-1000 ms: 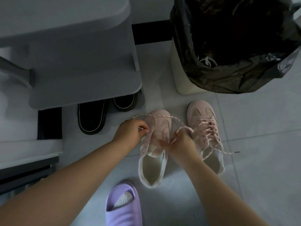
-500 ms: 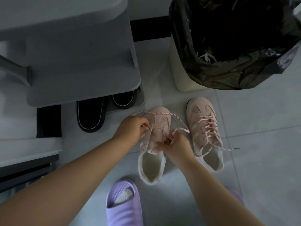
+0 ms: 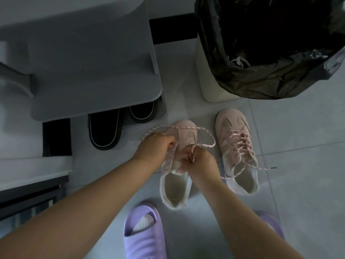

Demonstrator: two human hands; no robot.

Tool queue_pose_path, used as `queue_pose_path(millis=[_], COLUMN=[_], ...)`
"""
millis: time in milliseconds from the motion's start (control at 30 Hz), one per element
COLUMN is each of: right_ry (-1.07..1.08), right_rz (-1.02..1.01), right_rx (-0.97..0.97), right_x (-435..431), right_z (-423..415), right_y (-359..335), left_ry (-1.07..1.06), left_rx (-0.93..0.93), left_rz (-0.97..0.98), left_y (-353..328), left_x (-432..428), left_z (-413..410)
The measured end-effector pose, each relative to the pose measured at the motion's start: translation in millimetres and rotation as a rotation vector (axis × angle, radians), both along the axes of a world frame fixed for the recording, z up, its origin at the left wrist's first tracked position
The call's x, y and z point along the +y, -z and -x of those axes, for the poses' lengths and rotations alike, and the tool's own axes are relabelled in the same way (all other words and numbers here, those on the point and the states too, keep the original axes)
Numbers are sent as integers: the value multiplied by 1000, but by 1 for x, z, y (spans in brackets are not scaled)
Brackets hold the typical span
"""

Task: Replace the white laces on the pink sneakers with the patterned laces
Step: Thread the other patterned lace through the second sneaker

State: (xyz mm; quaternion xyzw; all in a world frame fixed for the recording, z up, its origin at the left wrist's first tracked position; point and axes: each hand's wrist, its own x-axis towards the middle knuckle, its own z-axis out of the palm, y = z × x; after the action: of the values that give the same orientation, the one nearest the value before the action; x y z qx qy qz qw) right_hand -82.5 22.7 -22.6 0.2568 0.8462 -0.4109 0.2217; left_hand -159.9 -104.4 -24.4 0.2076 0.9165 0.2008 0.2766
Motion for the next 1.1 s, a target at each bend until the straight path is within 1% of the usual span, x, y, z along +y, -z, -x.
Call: queue_pose_path(millis=[67,100,133,200,233,300,400,467,567,633,667,700,767,800,833,900,967,1033,1100], right_ry=[37,118,255,623,751,833,811,665,409,334,369,470,739,823,850,820,768,657,501], right_rz=[31,111,240,562,688,801,836,738,538,501,539,645,926,983,970,852,803,819,738], right_rx=[6,-2,-10,-20,-6,26,123,154,117,91,80,67,43,39,30,24,48,83,75], right_x=[0,0,2,7,11,19,27,32,29,23,23,22,24,27,28,29,28,26,24], right_z=[-1,0,0,3,5,8,11,11,8,5,4,5,8,9,11,12,13,11,8], right_y=[-2,-2,-3,-1,0,-2,-1,0,1,0,-1,-5,-9,-10,-12,-12,-13,-14,-11], left_ry=[15,19,21,8,-7,-21,-15,-53,-129,-180,-207,-232,-255,-251,-239,-203,-159,-75,12], left_rx=[31,57,82,117,116,78,5,-24,-16,-8,-20,-36,-61,-69,-66,-46,-11,42,68], left_rz=[-7,-7,-6,-20,-36,-45,-76,-88,-90,-129,-156,-184,-209,-206,-204,-196,-223,-245,-185], left_y=[0,1,1,2,2,1,1,3,7,8,8,9,8,7,6,7,8,10,11], left_x=[1,1,0,-1,-1,2,5,5,4,3,1,-2,-7,-8,-9,-8,-8,-9,-9], left_z=[1,0,0,0,0,1,-3,-10,-17,-16,-15,-15,-14,-15,-16,-17,-17,-18,-18])
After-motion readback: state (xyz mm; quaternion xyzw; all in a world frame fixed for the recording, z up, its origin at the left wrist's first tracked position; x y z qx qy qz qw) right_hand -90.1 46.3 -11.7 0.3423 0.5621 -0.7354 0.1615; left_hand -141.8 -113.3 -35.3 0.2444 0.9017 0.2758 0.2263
